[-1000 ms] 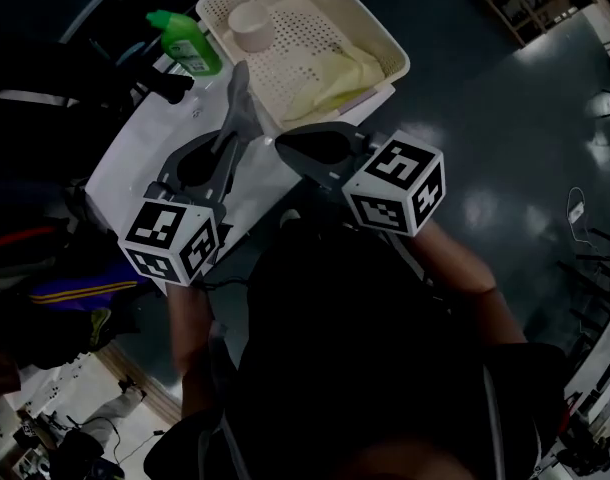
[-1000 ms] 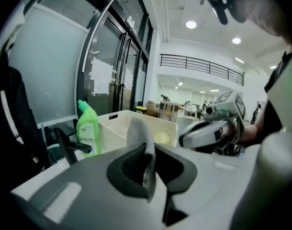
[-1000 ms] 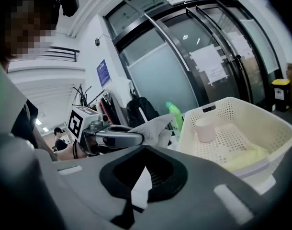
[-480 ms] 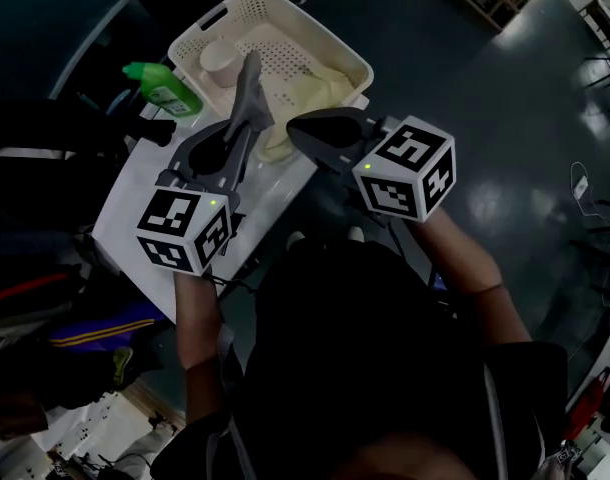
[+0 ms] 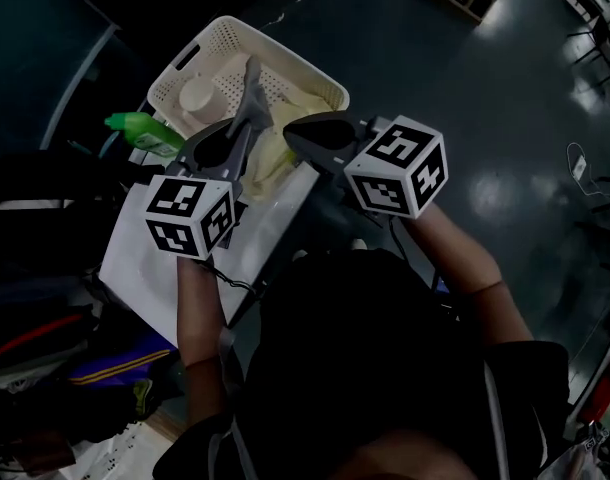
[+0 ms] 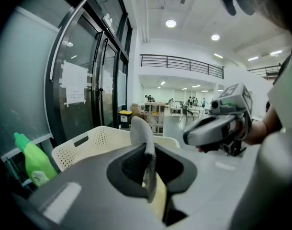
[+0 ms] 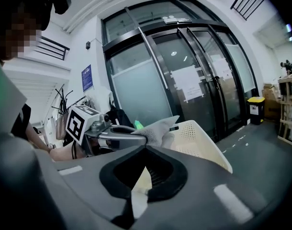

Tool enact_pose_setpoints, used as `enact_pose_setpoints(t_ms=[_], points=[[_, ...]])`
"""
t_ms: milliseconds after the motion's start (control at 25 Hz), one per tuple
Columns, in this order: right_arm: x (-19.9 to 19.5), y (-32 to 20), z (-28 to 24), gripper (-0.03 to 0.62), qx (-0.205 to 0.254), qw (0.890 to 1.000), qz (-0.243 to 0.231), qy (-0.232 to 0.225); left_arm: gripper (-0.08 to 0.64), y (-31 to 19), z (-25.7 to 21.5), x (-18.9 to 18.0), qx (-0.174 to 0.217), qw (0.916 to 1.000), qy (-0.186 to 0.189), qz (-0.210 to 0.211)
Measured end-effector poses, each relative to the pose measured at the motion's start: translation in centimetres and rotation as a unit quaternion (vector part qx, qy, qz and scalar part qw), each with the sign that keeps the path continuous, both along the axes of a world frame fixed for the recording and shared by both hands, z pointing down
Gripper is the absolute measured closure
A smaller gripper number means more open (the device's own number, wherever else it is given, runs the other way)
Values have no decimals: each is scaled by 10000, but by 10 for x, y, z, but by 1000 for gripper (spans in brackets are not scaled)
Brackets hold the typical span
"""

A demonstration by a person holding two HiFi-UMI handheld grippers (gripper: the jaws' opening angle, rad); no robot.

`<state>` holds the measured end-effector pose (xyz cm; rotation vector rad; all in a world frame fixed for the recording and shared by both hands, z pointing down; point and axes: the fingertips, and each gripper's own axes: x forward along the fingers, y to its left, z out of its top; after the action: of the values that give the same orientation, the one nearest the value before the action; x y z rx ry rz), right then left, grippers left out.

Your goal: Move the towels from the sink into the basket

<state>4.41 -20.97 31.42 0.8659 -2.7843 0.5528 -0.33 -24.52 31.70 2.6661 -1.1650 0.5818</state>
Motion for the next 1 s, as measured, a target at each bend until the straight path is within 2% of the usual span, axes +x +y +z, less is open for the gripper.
enact_pose_setpoints(t_ms=[240,440,480,560,600,720,760,880,1000], points=[[10,-18,0,592,-145,9998,100,-21,534,-25,18,5,-270,9995,-167,-51],[10,-27,1,592,-259,9996,140,-51,527,-45,22,4,-410,9991,-44,-110],[10,-28,1,592,-265,9995,141,-51,500,-50,22,3,-384,9991,-5,-157],[9,-30,1,592,-275,9995,139,-58,378,-58,21,1,-340,9990,102,-260],[8,-30,1,592,-279,9995,139,-61,346,-60,21,0,-329,9989,163,-302],[7,-32,3,592,-298,9994,157,-51,333,-63,20,0,-323,9986,258,-342],[7,-32,5,592,-316,9994,161,-49,349,-62,20,0,-323,9987,241,-312],[6,-31,6,592,-356,9993,142,-41,514,-55,17,4,-297,9991,256,-159],[4,-31,6,593,-344,9993,131,-38,549,-51,12,6,-244,9989,375,-99]])
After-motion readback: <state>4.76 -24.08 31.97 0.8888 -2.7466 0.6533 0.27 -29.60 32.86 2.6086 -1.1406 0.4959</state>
